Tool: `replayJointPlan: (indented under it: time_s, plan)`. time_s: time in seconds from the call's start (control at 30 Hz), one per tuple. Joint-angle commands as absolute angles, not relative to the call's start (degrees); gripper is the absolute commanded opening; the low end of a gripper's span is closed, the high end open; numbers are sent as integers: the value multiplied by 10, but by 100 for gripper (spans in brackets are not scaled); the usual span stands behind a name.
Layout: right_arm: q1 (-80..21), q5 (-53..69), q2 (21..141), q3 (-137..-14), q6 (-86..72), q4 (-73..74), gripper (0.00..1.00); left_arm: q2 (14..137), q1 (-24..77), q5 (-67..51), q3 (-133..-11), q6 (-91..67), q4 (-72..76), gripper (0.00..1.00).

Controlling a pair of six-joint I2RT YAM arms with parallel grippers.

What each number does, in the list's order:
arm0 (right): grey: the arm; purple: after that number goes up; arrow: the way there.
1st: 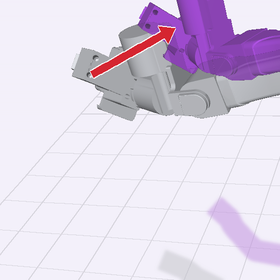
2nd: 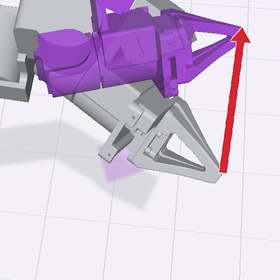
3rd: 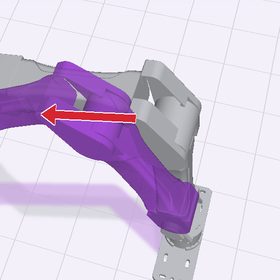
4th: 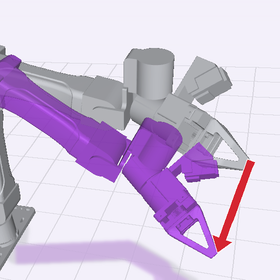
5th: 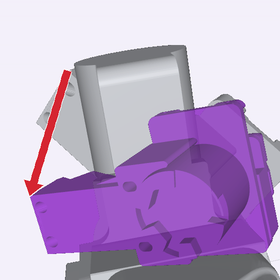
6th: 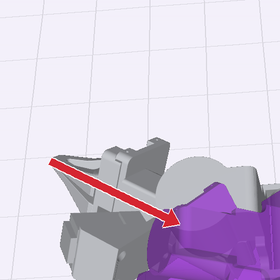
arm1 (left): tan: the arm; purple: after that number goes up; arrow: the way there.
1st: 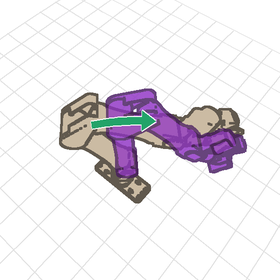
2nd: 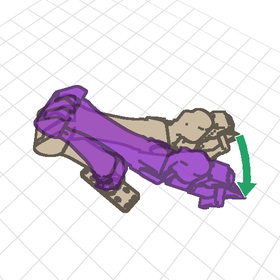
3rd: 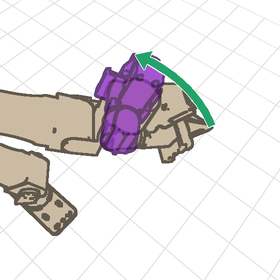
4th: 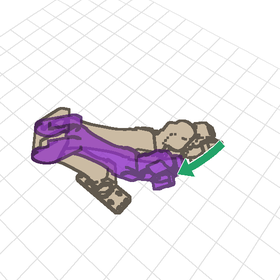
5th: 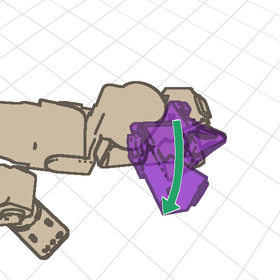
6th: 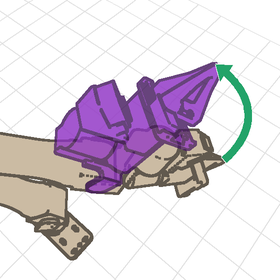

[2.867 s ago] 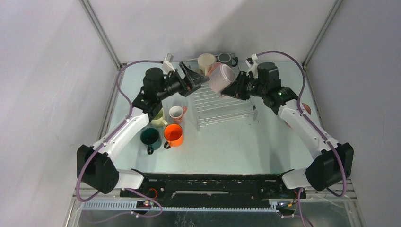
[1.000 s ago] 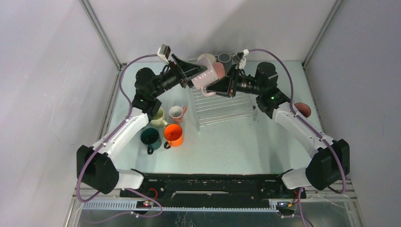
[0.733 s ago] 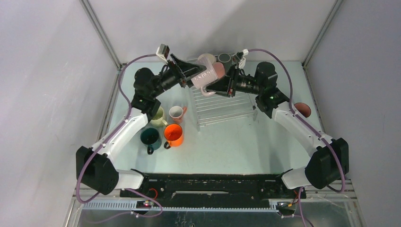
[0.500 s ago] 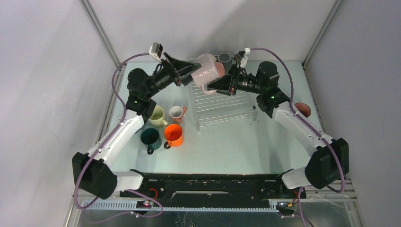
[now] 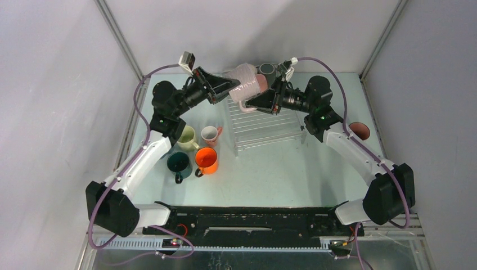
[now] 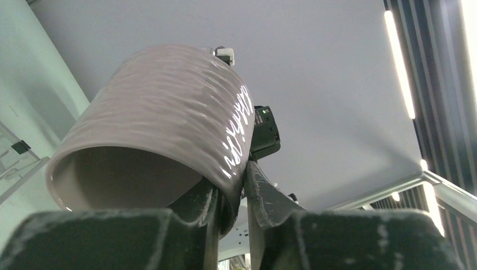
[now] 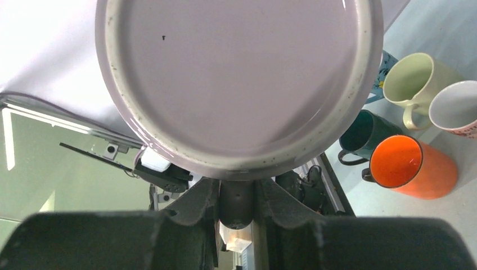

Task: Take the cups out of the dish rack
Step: Place the cup at the center of the board.

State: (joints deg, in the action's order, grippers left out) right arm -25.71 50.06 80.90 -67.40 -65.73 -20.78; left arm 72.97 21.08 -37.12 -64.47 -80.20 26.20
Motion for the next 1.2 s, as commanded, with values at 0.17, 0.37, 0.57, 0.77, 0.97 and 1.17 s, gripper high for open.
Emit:
replayJointPlan:
  time_s: [0.17,0.37,0.57,0.77,0.97,1.17]
  plan:
    - [-264,509,806,-679,-651,-250,0,712,207,-387,-670,-809,326,0]
    - [-263,491,799,-679,-611,-195,12,715,207,-386,-676,-792,326,0]
    - [-260,476,784,-665,-586,-170,62,712,207,-371,-679,-777,323,0]
    - [-253,447,764,-661,-532,-86,88,708,206,-364,-680,-754,301,0]
    - [-248,385,722,-661,-453,40,98,700,206,-363,-703,-675,198,0]
    - [-237,287,656,-660,-391,164,100,681,206,-358,-736,-537,13,0]
